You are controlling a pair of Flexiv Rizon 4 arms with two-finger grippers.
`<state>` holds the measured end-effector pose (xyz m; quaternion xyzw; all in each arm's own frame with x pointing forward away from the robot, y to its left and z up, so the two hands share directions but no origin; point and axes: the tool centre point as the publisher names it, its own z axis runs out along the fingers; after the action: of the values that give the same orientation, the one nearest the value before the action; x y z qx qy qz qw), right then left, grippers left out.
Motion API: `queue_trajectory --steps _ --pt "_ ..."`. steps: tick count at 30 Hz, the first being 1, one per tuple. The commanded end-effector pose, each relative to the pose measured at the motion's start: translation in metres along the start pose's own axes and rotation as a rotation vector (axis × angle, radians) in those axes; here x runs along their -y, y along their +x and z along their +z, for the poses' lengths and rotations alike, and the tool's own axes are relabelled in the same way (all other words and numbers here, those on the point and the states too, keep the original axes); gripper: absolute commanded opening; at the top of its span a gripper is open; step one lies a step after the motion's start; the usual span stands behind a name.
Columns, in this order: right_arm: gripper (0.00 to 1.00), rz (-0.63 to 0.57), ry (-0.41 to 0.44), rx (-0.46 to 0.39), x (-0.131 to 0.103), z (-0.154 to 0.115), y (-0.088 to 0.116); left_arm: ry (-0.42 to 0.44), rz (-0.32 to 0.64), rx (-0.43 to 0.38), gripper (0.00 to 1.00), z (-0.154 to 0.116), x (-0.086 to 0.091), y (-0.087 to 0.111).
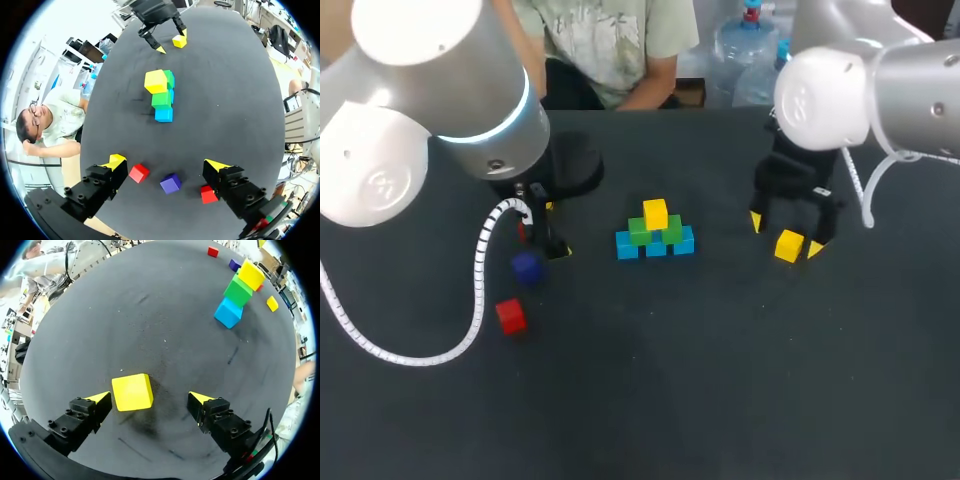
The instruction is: Place the blue cubes, place green cubes on the blue cubes, place the yellow cubes on the green cubes, then place the red cubes on the yellow cubes, and place purple cube on the red cubes.
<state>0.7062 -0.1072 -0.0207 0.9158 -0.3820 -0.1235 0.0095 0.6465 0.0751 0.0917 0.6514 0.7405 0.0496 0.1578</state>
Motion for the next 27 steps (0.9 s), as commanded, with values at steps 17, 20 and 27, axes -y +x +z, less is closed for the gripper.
queue_trajectory --steps 17,20,27 --pt "0.36 0.008 0.004 -0.021 0.002 0.000 -0.005 0.003 0.003 0.005 1.00 0.000 -0.001 0.001" --pt "0.00 0.015 0.003 -0.021 0.002 0.001 -0.006 0.003 0.003 0.005 1.00 0.000 -0.001 0.001" --pt "0.00 0.083 -0.023 -0.011 0.002 -0.004 -0.015 0.003 0.003 0.005 1.00 0.000 -0.001 0.001"
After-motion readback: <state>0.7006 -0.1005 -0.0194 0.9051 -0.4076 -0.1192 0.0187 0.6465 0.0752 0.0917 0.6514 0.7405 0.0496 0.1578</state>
